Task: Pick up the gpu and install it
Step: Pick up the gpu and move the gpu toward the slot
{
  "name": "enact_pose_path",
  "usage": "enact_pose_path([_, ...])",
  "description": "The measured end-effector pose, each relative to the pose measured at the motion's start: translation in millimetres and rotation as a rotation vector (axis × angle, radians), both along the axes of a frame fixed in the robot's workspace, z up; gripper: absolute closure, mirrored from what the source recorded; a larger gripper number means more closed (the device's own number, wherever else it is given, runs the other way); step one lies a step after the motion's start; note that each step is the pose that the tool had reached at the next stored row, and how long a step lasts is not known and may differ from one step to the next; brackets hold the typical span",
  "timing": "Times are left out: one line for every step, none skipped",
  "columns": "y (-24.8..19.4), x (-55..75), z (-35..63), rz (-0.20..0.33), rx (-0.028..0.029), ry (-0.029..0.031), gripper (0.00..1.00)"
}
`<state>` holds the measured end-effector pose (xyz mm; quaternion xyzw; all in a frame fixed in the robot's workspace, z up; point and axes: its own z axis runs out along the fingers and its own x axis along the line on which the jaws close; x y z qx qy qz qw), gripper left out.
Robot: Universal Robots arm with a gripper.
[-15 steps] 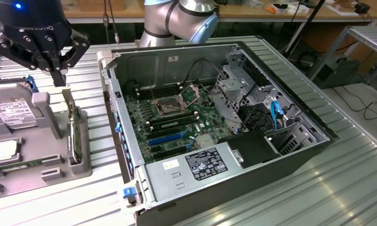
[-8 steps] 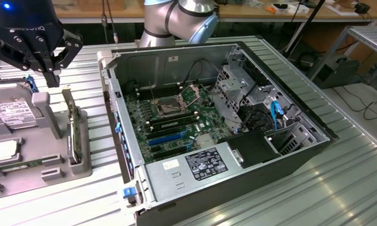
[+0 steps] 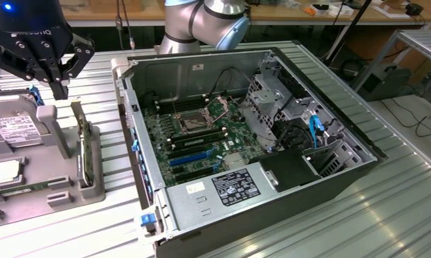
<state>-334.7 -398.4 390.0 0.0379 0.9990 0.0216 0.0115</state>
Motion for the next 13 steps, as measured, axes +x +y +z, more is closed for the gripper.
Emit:
enact_pose_path([0.0,0.0,0.0,0.0,0.0,0.0,0.89])
enact_pose_path([0.0,0.0,0.0,0.0,0.0,0.0,0.89])
enact_pose_path([0.0,0.0,0.0,0.0,0.0,0.0,0.89])
enact_pose_path([0.0,0.0,0.0,0.0,0.0,0.0001,0.83])
enact_pose_path([0.0,0.0,0.0,0.0,0.0,0.0,0.76])
enact_pose_path([0.0,0.0,0.0,0.0,0.0,0.0,0.76])
enact_pose_path([0.0,0.0,0.0,0.0,0.0,0.0,0.64])
enact_pose_path([0.0,0.0,0.0,0.0,0.0,0.0,0.58])
enact_pose_path([0.0,0.0,0.0,0.0,0.0,0.0,0.52])
enact_pose_path([0.0,0.0,0.0,0.0,0.0,0.0001,0.46])
enact_pose_path([0.0,0.0,0.0,0.0,0.0,0.0,0.46])
enact_pose_path([0.0,0.0,0.0,0.0,0.0,0.0001,0.46])
enact_pose_path([0.0,0.0,-0.2,0.0,0.0001,0.0,0.46])
